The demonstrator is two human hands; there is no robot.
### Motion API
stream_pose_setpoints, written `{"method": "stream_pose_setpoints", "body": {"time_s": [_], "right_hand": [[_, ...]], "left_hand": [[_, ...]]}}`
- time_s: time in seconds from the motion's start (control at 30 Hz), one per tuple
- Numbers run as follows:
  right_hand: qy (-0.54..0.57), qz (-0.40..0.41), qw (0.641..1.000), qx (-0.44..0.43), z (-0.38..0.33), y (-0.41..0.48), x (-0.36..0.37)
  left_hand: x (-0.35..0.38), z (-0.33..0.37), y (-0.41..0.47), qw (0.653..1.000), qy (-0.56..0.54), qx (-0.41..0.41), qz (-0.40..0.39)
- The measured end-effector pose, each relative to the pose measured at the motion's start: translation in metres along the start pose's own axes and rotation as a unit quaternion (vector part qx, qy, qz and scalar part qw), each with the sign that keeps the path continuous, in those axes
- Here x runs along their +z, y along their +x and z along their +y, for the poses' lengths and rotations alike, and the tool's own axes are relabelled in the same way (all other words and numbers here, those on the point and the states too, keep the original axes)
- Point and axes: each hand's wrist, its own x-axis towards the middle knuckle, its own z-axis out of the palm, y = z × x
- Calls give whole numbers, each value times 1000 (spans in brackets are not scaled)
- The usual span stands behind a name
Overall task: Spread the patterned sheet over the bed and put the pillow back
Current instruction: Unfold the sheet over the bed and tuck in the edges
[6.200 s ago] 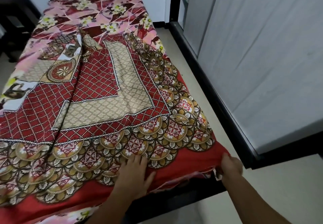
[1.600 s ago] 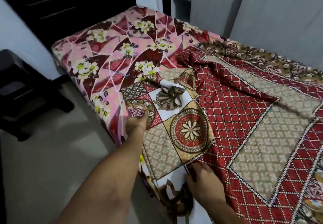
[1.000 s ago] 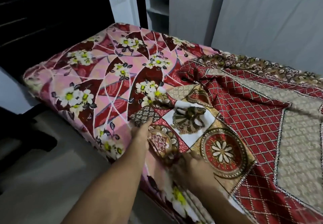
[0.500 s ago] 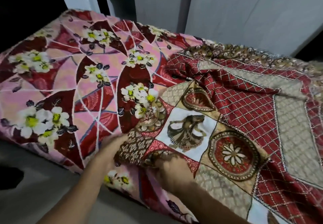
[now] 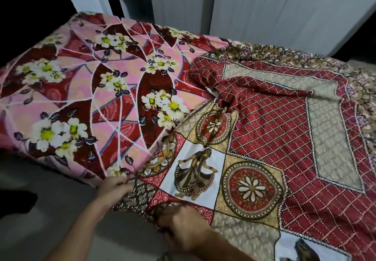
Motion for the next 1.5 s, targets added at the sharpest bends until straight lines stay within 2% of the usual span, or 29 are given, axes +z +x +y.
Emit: {"method": "stream_pose_setpoints", "body": {"time_s": [0.1, 0.17, 0.2, 0.23, 0.27, 0.33, 0.4, 0.47, 0.53, 0.67, 0.7, 0.8, 0.93, 1.03, 1.17, 1.27, 1.37, 1.43, 1.5], "right_hand": [[-40, -22, 999, 0, -1, -9, 16], [-51, -46, 997, 18, 7, -17, 22], [-57, -41, 997, 28, 11, -22, 22], [-59, -18, 997, 39, 16, -27, 20], [-54, 12, 997, 58, 21, -32, 16], [-43, 89, 987, 123, 34, -40, -1], [-67, 172, 965, 185, 55, -46, -20], [-81, 237, 938, 241, 79, -49, -35], [-69, 276, 915, 286, 97, -52, -47], [-46, 277, 899, 336, 119, -48, -58], [-43, 270, 901, 338, 120, -45, -58], [-27, 260, 897, 356, 126, -35, -58], [-34, 250, 887, 386, 129, -21, -60], [-47, 249, 885, 391, 131, -4, -66], [-55, 265, 889, 368, 133, 22, -73], [-70, 274, 894, 347, 138, 41, -86], [-79, 297, 891, 334, 153, 65, -108], [-82, 314, 888, 327, 166, 82, -130], [-89, 331, 885, 316, 180, 99, -153]], "left_hand": [[6, -17, 1, 992, 105, -45, -48], [13, -6, -6, 972, 213, -57, -75], [16, 5, -7, 954, 292, -40, -50], [19, 19, -9, 931, 366, -9, 10], [23, 34, -10, 915, 393, 31, 85], [35, 67, -7, 914, 334, 144, 180], [57, 91, 9, 923, 289, 197, 159], [81, 118, 24, 946, 258, 172, 95], [101, 139, 41, 965, 214, 130, 76], [119, 161, 74, 955, 257, 139, 62], [117, 161, 78, 956, 245, 147, 69], [98, 143, 80, 955, 212, 137, 158], [76, 111, 74, 939, 284, 116, 156], [80, 118, 88, 945, 257, 108, 169], [90, 144, 105, 956, 237, 130, 111], [89, 177, 116, 979, 181, 91, 32], [87, 206, 130, 994, 80, 53, -60], [86, 219, 145, 991, 8, 17, -135], [87, 232, 161, 983, 23, 8, -184]]}}
